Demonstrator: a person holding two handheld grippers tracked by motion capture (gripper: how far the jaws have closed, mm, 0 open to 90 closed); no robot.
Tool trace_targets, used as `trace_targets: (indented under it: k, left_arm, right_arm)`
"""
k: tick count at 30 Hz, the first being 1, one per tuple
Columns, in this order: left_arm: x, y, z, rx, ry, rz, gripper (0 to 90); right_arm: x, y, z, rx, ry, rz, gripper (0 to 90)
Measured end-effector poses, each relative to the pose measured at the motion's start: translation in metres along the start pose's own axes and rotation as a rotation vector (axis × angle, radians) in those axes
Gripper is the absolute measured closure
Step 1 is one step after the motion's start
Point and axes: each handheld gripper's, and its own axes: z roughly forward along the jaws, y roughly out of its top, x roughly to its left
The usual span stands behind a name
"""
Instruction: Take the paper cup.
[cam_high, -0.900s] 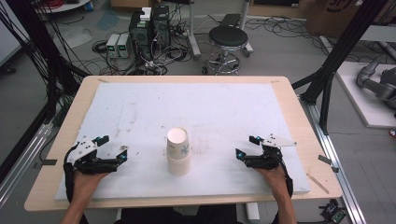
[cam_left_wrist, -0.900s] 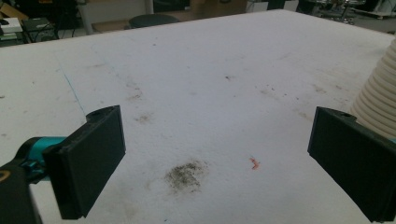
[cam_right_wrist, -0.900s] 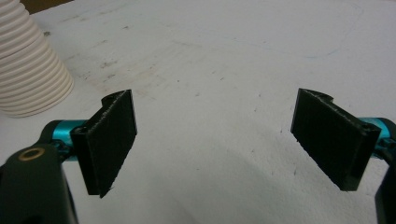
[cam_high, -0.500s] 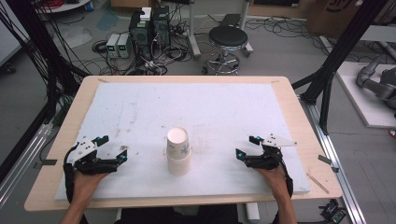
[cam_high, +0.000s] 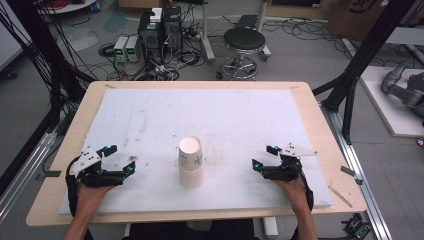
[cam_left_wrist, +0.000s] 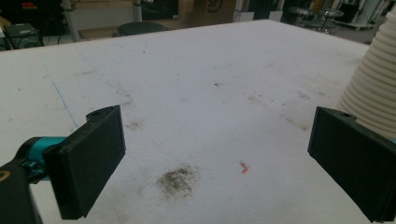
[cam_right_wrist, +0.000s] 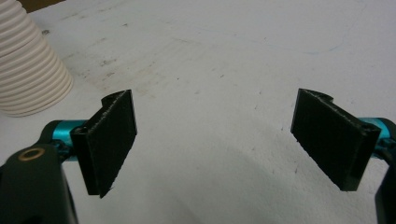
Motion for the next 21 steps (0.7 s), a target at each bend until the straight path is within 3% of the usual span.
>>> trace_targets:
  k: [2,6,13,16,17,18,21]
  left_arm:
    - [0.002,0.002,-0.003,-0.028,-0.012,-0.013,4.1]
    - [0.002,0.016,-0.009,-0.088,-0.020,0.001,4.1]
    - [0.002,0.040,-0.017,-0.090,-0.056,0.011,4.0]
    - [0.000,0.059,-0.023,-0.093,-0.083,0.034,4.1]
    - [-0.001,0.072,-0.025,-0.087,-0.105,0.052,4.1]
    - [-0.001,0.072,-0.025,-0.087,-0.105,0.052,4.1]
    - [-0.003,0.092,-0.029,-0.094,-0.128,0.083,4.1]
  right_arm:
    - [0.000,0.000,0.000,-0.003,-0.001,-0.004,14.5]
    - [-0.001,0.000,0.000,-0.004,-0.001,-0.002,14.5]
    - [-0.001,0.000,0.000,-0.001,0.002,-0.001,14.5]
    - [-0.001,0.000,0.000,0.003,0.005,0.002,14.5]
    - [-0.002,0.000,0.001,0.004,0.006,0.003,14.5]
    - [-0.002,0.000,0.001,0.006,0.007,0.005,14.5]
    - [-0.002,0.000,0.001,0.006,0.008,0.007,14.5]
